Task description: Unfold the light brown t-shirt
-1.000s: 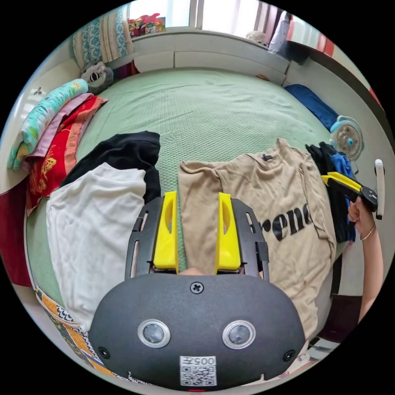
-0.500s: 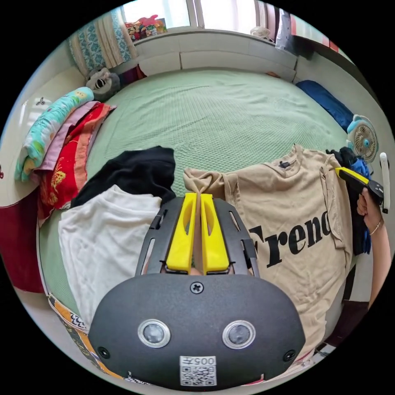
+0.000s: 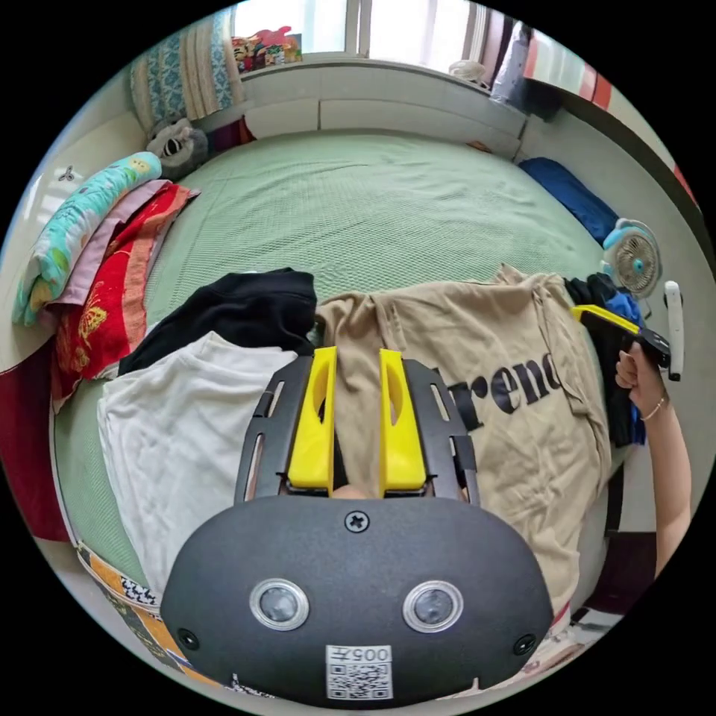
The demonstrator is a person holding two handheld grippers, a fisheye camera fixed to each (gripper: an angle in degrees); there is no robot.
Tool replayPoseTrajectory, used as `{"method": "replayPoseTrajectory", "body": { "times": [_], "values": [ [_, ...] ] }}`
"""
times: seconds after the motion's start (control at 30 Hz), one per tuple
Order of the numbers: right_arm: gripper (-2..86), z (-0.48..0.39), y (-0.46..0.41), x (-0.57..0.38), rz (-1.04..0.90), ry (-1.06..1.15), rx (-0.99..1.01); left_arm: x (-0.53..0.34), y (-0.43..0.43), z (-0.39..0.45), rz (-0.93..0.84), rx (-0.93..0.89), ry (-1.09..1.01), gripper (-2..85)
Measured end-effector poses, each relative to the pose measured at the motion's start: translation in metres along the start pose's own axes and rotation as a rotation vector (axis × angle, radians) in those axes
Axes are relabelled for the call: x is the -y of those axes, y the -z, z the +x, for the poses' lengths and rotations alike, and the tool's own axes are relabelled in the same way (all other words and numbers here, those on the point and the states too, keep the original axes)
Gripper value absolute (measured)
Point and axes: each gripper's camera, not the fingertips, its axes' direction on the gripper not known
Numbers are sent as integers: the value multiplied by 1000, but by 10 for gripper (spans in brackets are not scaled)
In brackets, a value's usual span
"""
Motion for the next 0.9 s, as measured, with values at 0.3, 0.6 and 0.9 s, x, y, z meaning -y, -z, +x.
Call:
{"method": "replayPoseTrajectory", "body": {
  "times": [0.3,0.6,0.9],
  "values": [
    [88,-42,-42,-13,-94,39,-93,-23,-64,14,-76,-19,125,125],
    [-15,-2,-1,-7,-40,-76,-10,-12,-28,-2,-60,-63,68,49],
    [-15,113,90,-31,46,-346,-57,-56,46,-109,27,55,347,36]
  ]
}}
